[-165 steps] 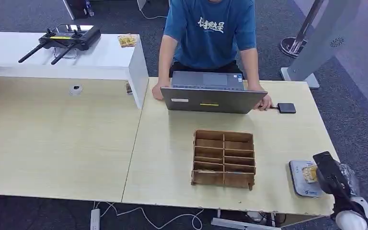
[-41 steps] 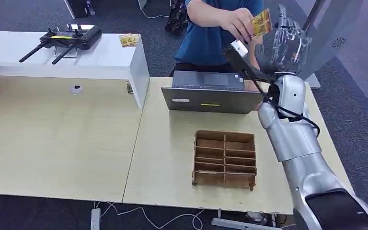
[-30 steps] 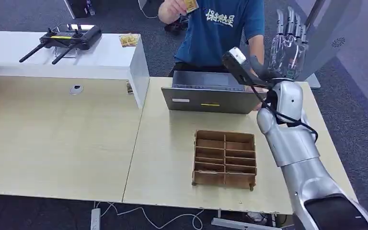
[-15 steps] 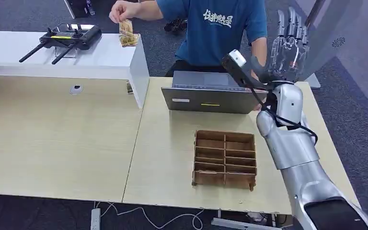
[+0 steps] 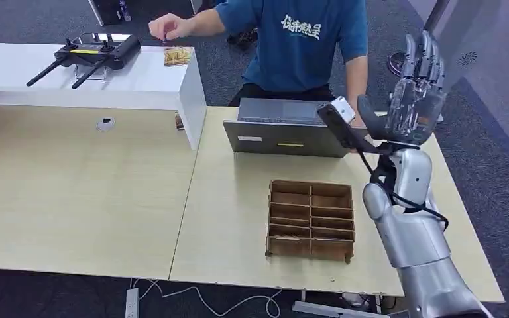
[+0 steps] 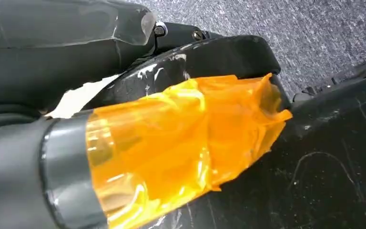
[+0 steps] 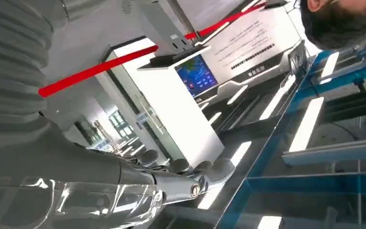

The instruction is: Pass the card to the sensor for recognition and then transmit it.

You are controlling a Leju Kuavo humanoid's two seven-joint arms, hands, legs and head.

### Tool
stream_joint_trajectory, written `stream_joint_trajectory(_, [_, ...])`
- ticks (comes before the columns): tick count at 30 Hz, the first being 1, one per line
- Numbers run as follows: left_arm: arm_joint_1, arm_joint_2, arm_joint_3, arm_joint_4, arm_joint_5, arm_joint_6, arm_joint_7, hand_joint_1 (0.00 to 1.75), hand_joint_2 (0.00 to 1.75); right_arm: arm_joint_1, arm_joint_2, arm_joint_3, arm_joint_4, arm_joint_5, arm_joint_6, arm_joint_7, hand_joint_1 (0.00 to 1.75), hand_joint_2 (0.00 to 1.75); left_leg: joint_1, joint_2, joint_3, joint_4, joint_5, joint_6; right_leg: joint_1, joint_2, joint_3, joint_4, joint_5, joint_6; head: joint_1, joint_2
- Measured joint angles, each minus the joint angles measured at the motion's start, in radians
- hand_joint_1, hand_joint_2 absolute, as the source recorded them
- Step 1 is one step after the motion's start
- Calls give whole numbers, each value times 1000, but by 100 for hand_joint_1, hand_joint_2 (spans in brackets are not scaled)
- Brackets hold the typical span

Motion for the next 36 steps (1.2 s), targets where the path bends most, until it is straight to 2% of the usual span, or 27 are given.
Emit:
stream_joint_trajectory(9, [6,-3,0,0,0,19,-17,0,0,164,-15,-57,-141,-9,-54,-27,0,175,0,1,0,0,-1,0,0,0,0,0,0,0,0,0])
stream_joint_trajectory(12, [6,-6,0,0,-2,27,-20,0,0,193,-15,-68,-166,-52,-53,-45,0,175,0,1,0,0,-1,0,0,0,0,0,0,0,0,0])
stream_joint_trajectory(15, [14,-8,0,0,-9,49,-40,0,0,232,-15,-78,-191,-184,-37,-89,0,175,0,1,0,0,-1,0,0,0,0,0,0,0,0,0])
stream_joint_trajectory(23, [21,-16,0,0,-25,87,-72,0,0,328,-15,-113,-234,-203,-65,-112,0,175,0,1,0,0,-1,0,0,1,0,0,0,0,0,0])
stream_joint_trajectory(31, [28,-19,1,0,-29,130,-112,0,0,452,10,-149,-290,-324,-87,-180,0,175,0,2,0,0,-2,1,0,0,0,0,-2,0,0,0])
stream_joint_trajectory(36, [34,-24,14,0,-19,151,-135,0,0,540,32,-164,-314,-330,-103,-200,0,175,0,1,0,0,-2,1,0,0,0,0,-2,0,0,0])
